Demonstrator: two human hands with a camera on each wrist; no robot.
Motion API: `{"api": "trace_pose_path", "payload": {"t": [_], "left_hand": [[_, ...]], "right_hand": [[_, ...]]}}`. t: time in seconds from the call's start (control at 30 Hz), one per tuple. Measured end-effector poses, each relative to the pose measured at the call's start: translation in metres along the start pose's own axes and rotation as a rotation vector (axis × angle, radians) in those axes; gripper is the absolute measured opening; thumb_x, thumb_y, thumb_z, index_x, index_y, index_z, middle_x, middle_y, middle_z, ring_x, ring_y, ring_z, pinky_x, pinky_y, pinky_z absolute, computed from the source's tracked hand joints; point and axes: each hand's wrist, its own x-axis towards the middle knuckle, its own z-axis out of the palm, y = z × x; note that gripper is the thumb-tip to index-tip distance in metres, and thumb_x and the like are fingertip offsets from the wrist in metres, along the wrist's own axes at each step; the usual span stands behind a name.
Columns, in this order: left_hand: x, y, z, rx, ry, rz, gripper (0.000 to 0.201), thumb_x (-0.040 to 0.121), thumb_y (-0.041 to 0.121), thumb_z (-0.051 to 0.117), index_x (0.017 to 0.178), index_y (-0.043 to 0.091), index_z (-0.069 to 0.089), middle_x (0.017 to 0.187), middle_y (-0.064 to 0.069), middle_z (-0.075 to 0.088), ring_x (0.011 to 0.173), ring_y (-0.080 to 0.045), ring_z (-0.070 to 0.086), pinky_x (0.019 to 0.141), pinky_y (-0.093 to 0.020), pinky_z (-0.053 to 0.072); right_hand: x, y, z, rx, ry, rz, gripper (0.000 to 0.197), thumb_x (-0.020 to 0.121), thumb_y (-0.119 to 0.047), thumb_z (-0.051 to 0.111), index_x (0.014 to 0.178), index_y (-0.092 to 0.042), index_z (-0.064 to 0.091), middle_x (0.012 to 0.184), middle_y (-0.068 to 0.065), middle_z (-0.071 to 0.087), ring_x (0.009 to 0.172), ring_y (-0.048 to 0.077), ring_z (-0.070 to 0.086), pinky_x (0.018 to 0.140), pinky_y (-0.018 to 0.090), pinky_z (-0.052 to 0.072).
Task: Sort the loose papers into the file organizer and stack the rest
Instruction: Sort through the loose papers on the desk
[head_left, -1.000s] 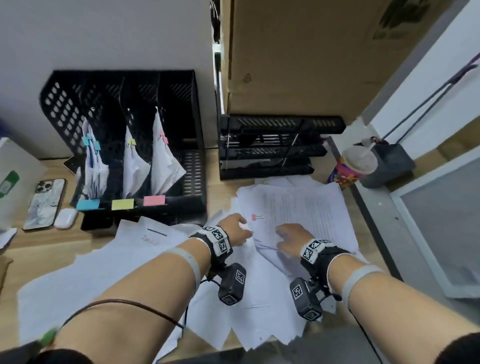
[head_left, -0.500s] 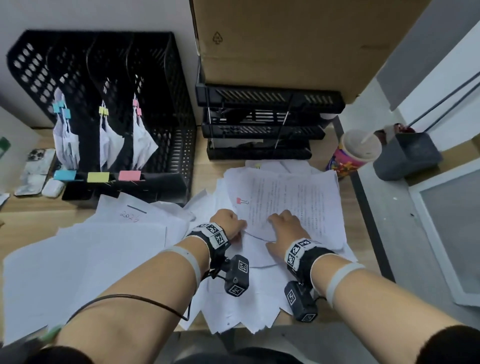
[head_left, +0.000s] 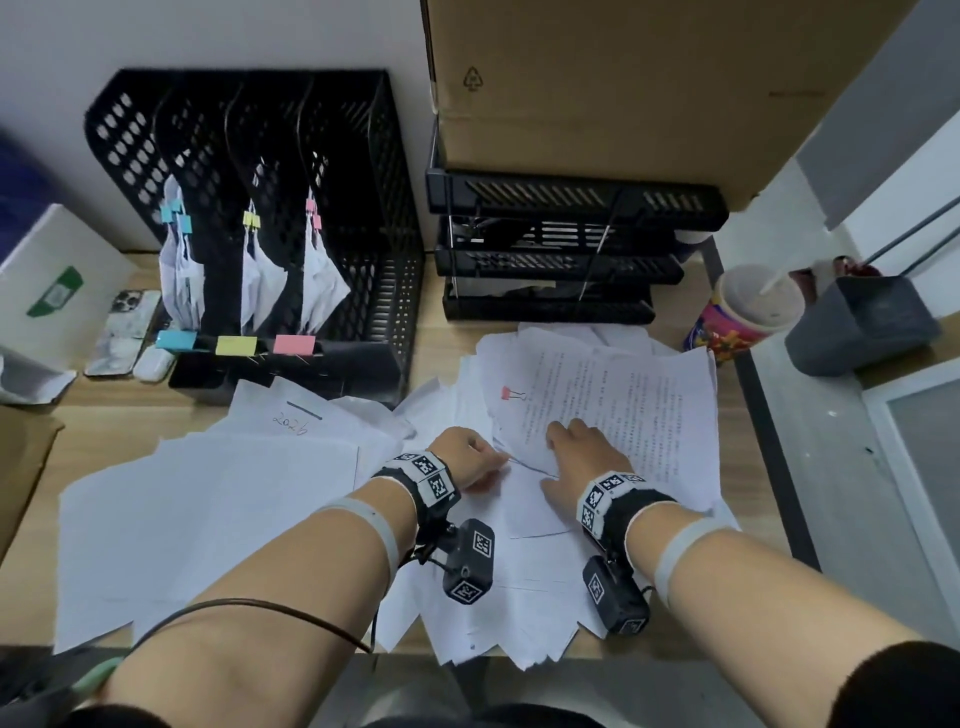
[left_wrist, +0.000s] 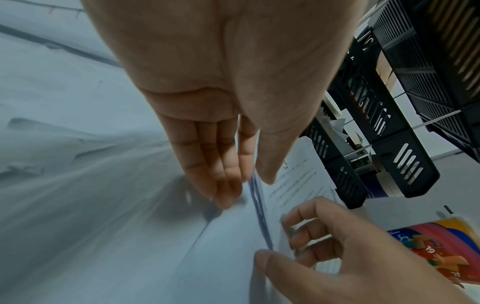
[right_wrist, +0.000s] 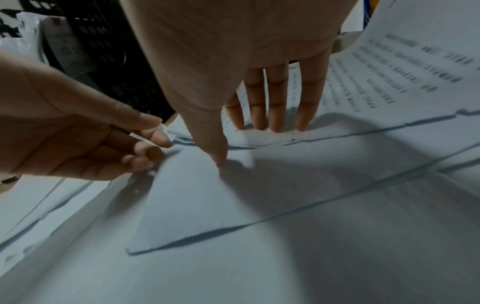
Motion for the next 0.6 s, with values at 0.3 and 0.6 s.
{"api": "trace_pose_path", "payload": {"t": [0.3,0.6], "left_hand": [[-0.006,-0.004,0.011,-0.289,-0.168,-0.067,0.004,0.087,0.004,0.068,0.088,0.006,0.065,0.103,-0.029,0.072,0.098,-0.036,0.073,0.097,-0.048,0.055],[0.0,-0.007,0.017,-0.323,-0.225,-0.111,0.076,0.057,0.058,0.083,0.096,-0.006,0.071,0.09,-0.019,0.077,0.094,-0.033,0.075,0.093,-0.046,0.057]], "right_hand": [[0.009,-0.016,0.006,-0.099,0.034,0.003,0.025,0.089,-0.017,0.055,0.114,-0.014,0.056,0.12,0.005,0.051,0.113,0.027,0.05,0.082,0.039,0.049],[-0.002,-0.019,0.004,0.104,0.036,-0.027,0.013,0.091,-0.028,0.049,0.082,-0.022,0.056,0.094,-0.004,0.053,0.097,0.023,0.056,0.092,0.044,0.046]]}}
